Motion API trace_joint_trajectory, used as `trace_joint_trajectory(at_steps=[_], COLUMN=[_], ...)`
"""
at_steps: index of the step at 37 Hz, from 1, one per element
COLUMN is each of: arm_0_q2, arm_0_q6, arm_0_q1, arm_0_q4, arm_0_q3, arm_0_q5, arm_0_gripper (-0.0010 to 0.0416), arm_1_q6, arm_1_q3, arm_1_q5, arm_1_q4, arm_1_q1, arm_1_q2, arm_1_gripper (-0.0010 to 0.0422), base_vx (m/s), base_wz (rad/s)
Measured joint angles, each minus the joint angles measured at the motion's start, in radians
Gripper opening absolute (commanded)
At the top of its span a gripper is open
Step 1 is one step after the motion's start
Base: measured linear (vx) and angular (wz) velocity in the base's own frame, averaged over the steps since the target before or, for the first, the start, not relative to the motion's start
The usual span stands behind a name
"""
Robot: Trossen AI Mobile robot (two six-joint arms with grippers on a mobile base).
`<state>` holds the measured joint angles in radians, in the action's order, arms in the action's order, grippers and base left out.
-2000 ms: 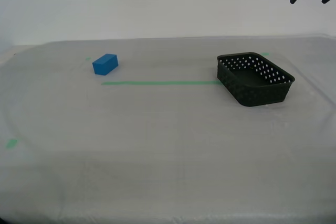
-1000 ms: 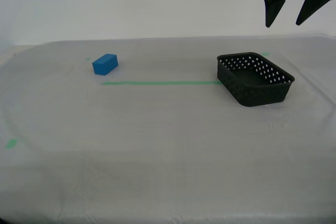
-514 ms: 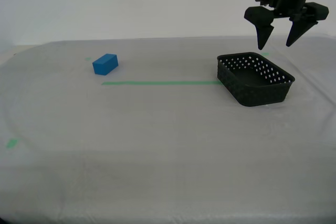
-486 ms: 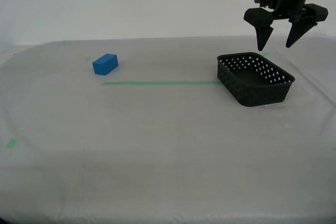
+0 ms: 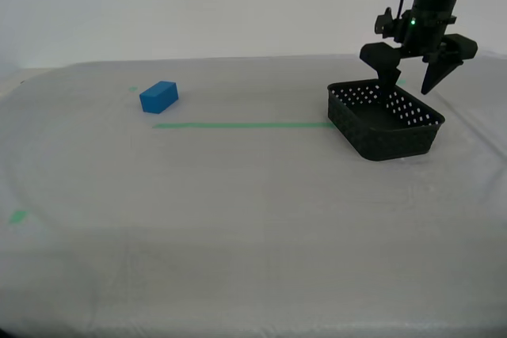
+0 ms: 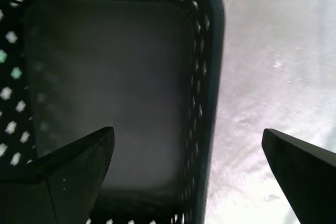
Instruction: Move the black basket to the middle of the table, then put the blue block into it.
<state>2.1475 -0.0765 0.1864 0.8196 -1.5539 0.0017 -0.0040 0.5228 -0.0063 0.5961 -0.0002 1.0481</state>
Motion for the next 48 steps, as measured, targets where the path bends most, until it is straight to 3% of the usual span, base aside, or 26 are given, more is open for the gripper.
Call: trace_joint_trajectory(at_steps=[23,48], arm_0_q2=[0.098,0.095], arm_0_q6=[0.014,0.031], arm_0_q1=[0.000,-0.003], arm_0_q4=[-0.108,-0.111], arm_0_q3=[0.051,0.060], arm_0_q5=[0.014,0.011], arm_0_gripper=[0.0372,0.0179], arm_1_q6=[0.000,0.000], arm_1_q3=[0.000,0.000], arm_1_q5=[0.000,0.000], arm_1_q4=[0.000,0.000], arm_1_q1=[0.000,0.000], arm_1_q2=[0.000,0.000], arm_1_gripper=[0.0000,0.0000], base_vx=[0.000,0.000], base_wz=[0.000,0.000])
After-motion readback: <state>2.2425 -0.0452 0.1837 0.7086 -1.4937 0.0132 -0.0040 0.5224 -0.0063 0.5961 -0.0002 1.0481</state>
